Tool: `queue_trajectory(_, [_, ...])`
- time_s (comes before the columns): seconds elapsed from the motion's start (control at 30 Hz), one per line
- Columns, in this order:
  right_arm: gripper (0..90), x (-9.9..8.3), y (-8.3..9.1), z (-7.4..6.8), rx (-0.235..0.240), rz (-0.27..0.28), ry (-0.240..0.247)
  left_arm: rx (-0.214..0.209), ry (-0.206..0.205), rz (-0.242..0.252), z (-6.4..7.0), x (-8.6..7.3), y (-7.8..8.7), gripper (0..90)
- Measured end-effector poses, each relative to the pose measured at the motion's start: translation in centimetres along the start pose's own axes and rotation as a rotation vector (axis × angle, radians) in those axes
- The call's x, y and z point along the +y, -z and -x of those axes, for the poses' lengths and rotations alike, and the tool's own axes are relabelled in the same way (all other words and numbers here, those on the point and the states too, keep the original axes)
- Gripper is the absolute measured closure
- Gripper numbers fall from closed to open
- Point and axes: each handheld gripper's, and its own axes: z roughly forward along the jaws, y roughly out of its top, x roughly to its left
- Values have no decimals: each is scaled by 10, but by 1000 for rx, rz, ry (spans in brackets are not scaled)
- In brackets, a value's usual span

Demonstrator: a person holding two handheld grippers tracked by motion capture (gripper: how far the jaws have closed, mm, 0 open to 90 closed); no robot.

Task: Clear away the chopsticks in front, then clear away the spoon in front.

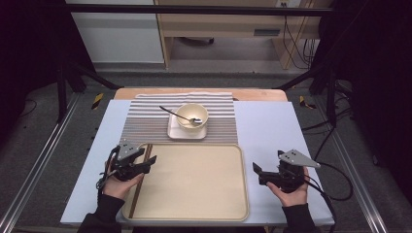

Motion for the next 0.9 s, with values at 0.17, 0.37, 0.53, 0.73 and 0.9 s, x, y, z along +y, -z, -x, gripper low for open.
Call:
queue_trajectory(0.17, [25, 0, 1, 1, -9, 5, -4, 4, 13, 45, -2, 11, 4, 353])
queue_trajectory(0.37, [21, 1, 3, 3, -12, 15, -13, 0, 14, 71, -4, 21, 7, 272])
queue_trajectory(0.53, [13, 1, 3, 3, -20, 13, -11, 2, 26, 92, -6, 31, 7, 246])
queue_trajectory(0.73, [10, 2, 4, 4, -25, 22, -15, 8, 23, 123, -8, 45, 3, 228])
queue_trajectory(0.9, [5, 1, 4, 5, -25, 13, -9, 14, 20, 136, -9, 57, -7, 223])
